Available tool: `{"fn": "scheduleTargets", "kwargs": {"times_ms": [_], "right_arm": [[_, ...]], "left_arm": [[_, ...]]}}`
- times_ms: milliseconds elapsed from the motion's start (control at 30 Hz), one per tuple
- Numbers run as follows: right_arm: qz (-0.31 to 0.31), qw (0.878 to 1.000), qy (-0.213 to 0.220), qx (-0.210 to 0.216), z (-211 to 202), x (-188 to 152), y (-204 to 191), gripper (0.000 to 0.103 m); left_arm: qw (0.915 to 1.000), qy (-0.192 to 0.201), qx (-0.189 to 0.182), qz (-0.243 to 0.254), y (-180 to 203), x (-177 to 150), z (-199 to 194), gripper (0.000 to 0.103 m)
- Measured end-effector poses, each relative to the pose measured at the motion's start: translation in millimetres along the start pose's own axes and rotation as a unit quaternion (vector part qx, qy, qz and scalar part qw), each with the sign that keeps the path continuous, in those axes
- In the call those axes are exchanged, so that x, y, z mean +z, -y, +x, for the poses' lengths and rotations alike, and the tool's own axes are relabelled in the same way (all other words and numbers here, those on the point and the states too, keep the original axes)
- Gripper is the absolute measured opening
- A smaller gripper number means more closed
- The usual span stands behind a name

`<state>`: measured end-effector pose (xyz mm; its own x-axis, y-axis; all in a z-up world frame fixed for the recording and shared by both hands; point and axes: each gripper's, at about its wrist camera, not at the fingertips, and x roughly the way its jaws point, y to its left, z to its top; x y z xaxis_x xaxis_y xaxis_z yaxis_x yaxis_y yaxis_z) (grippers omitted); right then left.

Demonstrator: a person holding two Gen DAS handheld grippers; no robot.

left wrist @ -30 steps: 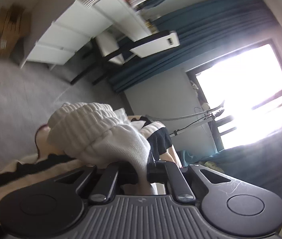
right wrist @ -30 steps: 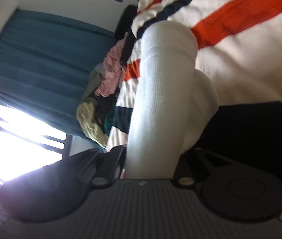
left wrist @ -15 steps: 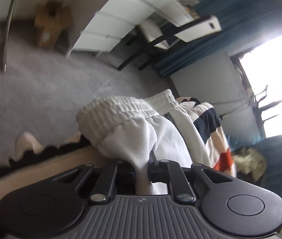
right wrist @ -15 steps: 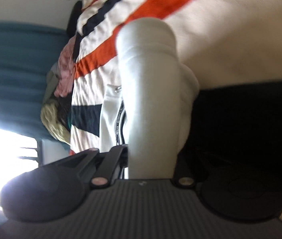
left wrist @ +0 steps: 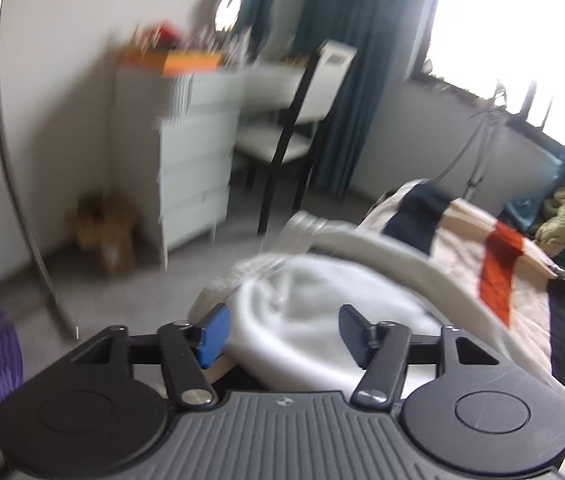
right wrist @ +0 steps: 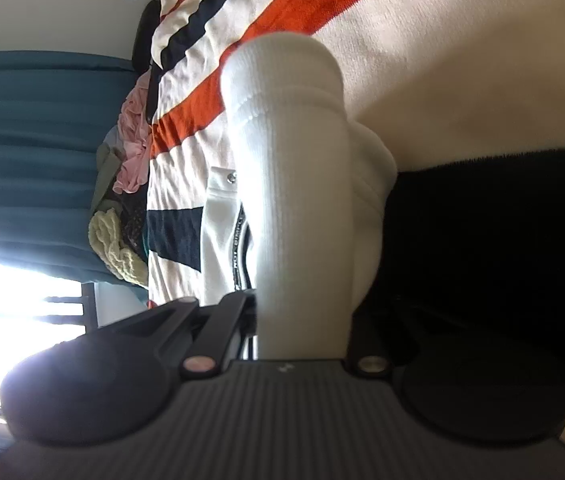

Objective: Fold clothes

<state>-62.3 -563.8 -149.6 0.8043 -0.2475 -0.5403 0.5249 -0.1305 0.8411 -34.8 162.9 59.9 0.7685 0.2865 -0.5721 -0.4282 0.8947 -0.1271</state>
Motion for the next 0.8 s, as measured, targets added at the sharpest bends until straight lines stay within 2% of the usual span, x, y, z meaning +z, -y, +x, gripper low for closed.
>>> {"fn": "scheduleTargets", "kwargs": {"times_ms": [33,100,200,267,333,400,633,667,700,733,800], "right_arm": [[0.002,1.000,-0.001,0.001,-0.4,-0.2,0.7,0.013],[0.004,1.000,-0.001,0.001,-3.0,-1.3,1.6,0.013],[-0.006,1.000,0.000,0.009,-4.1,-2.0,-1.2,0.013],[-0.013,1.000,0.000,0.014,-4.6,-2.4,-3.4,0.013],[-0.022,1.000,0.002,0.017,-6.2,-2.6,-5.7,0.013],[-0.021,1.000,0.000,0.021,-5.4,-1.0,-6.3,0.013],[-0.003,0.997,-0.029,0.076,-5.3,2.6,4.6,0.016],[0.002,0.996,-0.032,0.082,-4.2,3.0,5.5,0.018],[0.007,0.996,-0.034,0.087,-2.8,3.4,6.1,0.031],[0.012,0.995,-0.037,0.092,-1.5,3.9,6.8,0.048],[0.020,0.994,-0.037,0.102,1.0,4.7,8.4,0.064]], "left_arm": [[0.9998,0.007,-0.012,0.016,13.9,-4.2,-3.8,0.065],[0.9976,-0.006,-0.053,0.044,45.6,-17.9,-4.2,0.065],[0.9891,-0.029,-0.118,0.084,93.8,-39.1,-3.7,0.065],[0.9800,-0.042,-0.157,0.115,133.3,-57.4,1.1,0.065],[0.9699,-0.035,-0.179,0.162,174.3,-84.3,4.6,0.065],[0.9572,-0.045,-0.201,0.203,207.0,-108.1,10.1,0.064],[0.9286,-0.094,-0.210,0.291,258.2,-174.0,36.9,0.064],[0.9278,-0.100,-0.213,0.290,257.9,-176.9,42.3,0.064],[0.9277,-0.106,-0.215,0.286,256.0,-178.3,48.0,0.064],[0.9275,-0.112,-0.218,0.282,254.1,-179.8,53.7,0.064],[0.9275,-0.114,-0.221,0.279,249.4,-178.9,54.8,0.064]]}}
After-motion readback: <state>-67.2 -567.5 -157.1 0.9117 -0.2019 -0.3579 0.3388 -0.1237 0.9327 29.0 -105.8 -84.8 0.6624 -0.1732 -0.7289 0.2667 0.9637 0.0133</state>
